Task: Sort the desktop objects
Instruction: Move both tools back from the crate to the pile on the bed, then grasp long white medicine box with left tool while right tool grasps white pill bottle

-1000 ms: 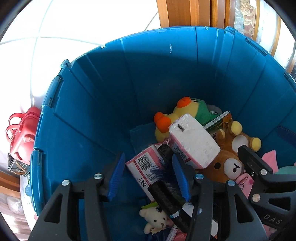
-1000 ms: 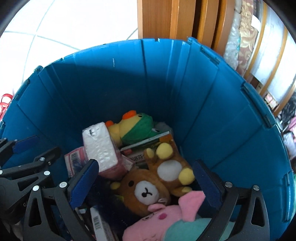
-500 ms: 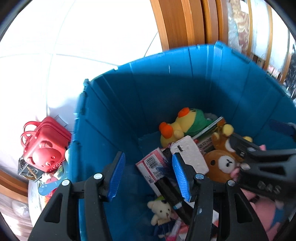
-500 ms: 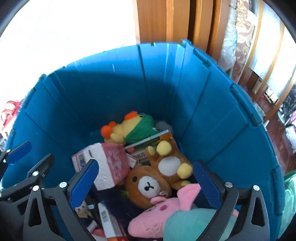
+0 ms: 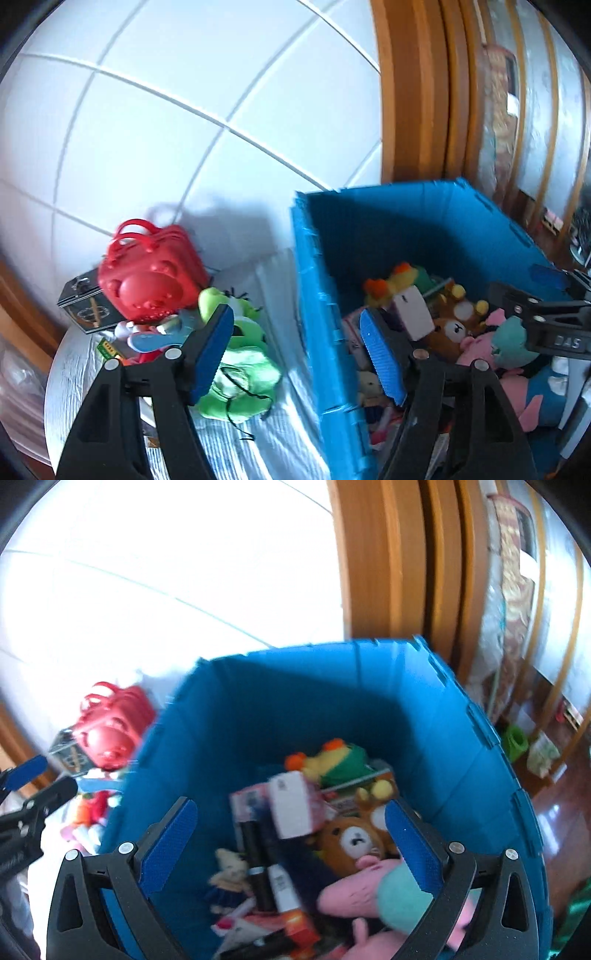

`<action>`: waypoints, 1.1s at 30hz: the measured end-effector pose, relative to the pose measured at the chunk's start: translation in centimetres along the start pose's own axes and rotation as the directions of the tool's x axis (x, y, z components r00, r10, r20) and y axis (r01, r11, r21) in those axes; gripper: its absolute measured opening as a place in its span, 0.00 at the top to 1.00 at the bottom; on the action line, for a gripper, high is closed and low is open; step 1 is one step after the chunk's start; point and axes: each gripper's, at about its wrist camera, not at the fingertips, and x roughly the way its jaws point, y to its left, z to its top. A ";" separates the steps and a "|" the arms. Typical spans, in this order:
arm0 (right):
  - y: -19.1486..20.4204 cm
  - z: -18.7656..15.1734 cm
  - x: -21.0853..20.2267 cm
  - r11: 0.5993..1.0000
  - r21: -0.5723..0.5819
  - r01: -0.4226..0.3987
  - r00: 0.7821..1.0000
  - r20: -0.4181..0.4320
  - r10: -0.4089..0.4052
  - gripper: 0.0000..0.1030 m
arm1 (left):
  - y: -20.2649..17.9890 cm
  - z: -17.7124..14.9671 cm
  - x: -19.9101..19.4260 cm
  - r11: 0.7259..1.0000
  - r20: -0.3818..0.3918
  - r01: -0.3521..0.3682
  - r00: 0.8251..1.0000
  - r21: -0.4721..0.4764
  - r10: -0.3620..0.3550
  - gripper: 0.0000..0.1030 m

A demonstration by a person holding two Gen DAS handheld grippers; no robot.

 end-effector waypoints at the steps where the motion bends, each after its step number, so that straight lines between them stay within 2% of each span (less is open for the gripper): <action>1: 1.2 -0.2 -1.0 1.000 -0.012 -0.020 1.000 0.017 0.021 0.00 | 1.2 -0.4 -0.6 1.000 0.012 0.000 1.000 -0.018 0.000 0.31; 4: 4.4 -0.6 -3.2 0.996 -0.040 -0.075 0.995 0.056 0.077 0.00 | 5.2 -1.7 -2.2 0.997 0.047 -0.011 0.999 -0.072 0.014 0.31; 7: 7.7 -1.1 -4.6 0.991 -0.059 -0.123 0.988 0.083 0.127 0.00 | 9.1 -3.7 -3.3 0.994 0.076 -0.059 0.995 -0.093 0.066 0.31; 9: 10.4 -1.5 -5.3 0.986 -0.064 -0.157 0.982 0.093 0.162 0.00 | 11.8 -5.2 -3.6 0.990 0.067 -0.097 0.992 -0.102 0.104 0.31; 13: 15.9 -2.3 -5.6 0.969 -0.059 -0.239 0.967 0.079 0.243 0.00 | 17.7 -8.7 -3.3 0.986 0.018 -0.069 0.997 -0.149 0.072 0.31; 15: 19.2 -2.8 -5.3 0.956 -0.075 -0.284 0.956 0.058 0.288 0.00 | 20.9 -10.7 -3.2 0.981 -0.001 -0.085 0.996 -0.175 0.087 0.31; 19: 25.5 -4.6 -4.0 0.941 -0.124 -0.314 0.947 0.034 0.320 0.00 | 27.0 -14.8 -2.7 0.968 -0.051 -0.153 0.988 -0.198 0.145 0.31; 25: 33.0 -7.8 -0.5 0.928 -0.163 -0.336 0.941 -0.003 0.340 0.00 | 35.2 -21.6 -0.9 0.936 -0.144 -0.219 0.972 -0.278 0.184 0.31; 31: 36.6 -11.1 4.9 0.929 -0.226 -0.293 0.955 -0.018 0.296 0.00 | 39.2 -28.0 2.8 0.883 -0.231 -0.248 0.959 -0.399 0.165 0.31; 33: 37.1 -12.6 7.6 0.926 -0.223 -0.303 0.953 -0.055 0.299 0.00 | 39.5 -29.9 4.8 0.858 -0.260 -0.260 0.953 -0.443 0.154 0.31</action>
